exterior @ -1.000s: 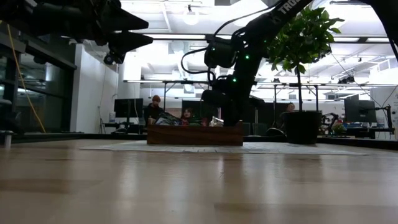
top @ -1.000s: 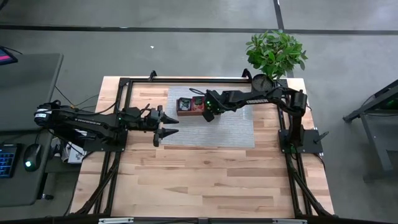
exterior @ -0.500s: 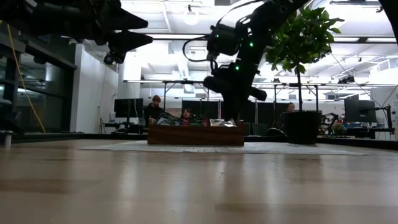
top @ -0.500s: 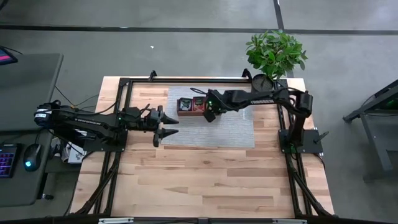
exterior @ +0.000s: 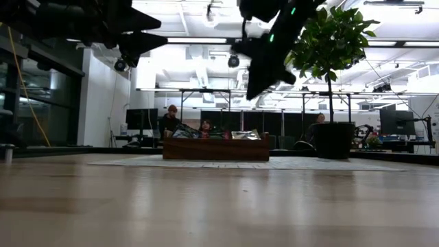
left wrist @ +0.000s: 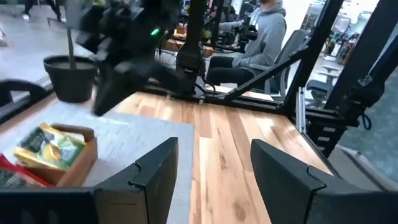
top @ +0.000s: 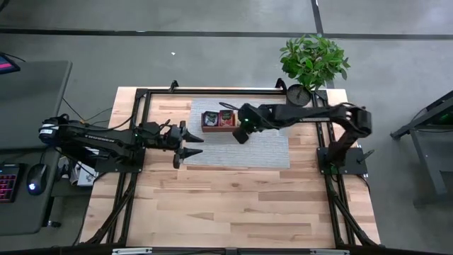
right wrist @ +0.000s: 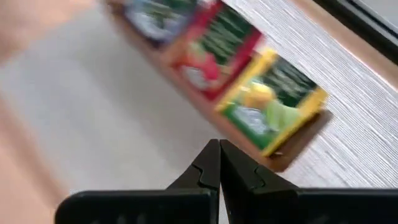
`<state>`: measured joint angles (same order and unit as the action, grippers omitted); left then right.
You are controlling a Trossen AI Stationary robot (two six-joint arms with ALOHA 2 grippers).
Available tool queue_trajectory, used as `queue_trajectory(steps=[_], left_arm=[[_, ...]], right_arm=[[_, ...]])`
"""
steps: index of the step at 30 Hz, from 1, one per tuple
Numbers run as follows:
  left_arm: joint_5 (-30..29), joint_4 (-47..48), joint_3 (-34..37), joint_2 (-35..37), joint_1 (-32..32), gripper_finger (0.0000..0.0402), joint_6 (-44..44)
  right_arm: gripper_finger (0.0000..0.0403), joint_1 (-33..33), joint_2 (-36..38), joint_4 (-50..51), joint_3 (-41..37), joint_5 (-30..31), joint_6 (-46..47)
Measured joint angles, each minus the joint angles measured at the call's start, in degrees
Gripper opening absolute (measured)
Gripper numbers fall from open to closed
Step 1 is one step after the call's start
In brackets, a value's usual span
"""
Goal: Pick & Place Tea
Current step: Return to Home Position
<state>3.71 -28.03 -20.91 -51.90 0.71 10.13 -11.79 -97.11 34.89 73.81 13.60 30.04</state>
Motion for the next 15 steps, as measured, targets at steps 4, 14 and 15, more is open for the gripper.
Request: queue_trajectory(steps=[4, 14, 15], left_arm=[[-0.2, 1.2, 0.0, 3.9, 0.0, 0.0199, -3.2], [-4.1, 22.2, -0.1, 25.2, 0.0, 0.0199, -9.8], [-5.2, 23.9, -0.1, 27.3, 0.0, 0.0199, -10.5]], right_arm=[[0.0, 3.2, 7.3, -2.0, -2.1, -3.8, -2.7], [0.0, 14.6, 34.6, -36.5, -32.7, 1.5, 4.3], [0.0, 15.9, 36.7, -40.6, -35.6, 3.4, 4.7]])
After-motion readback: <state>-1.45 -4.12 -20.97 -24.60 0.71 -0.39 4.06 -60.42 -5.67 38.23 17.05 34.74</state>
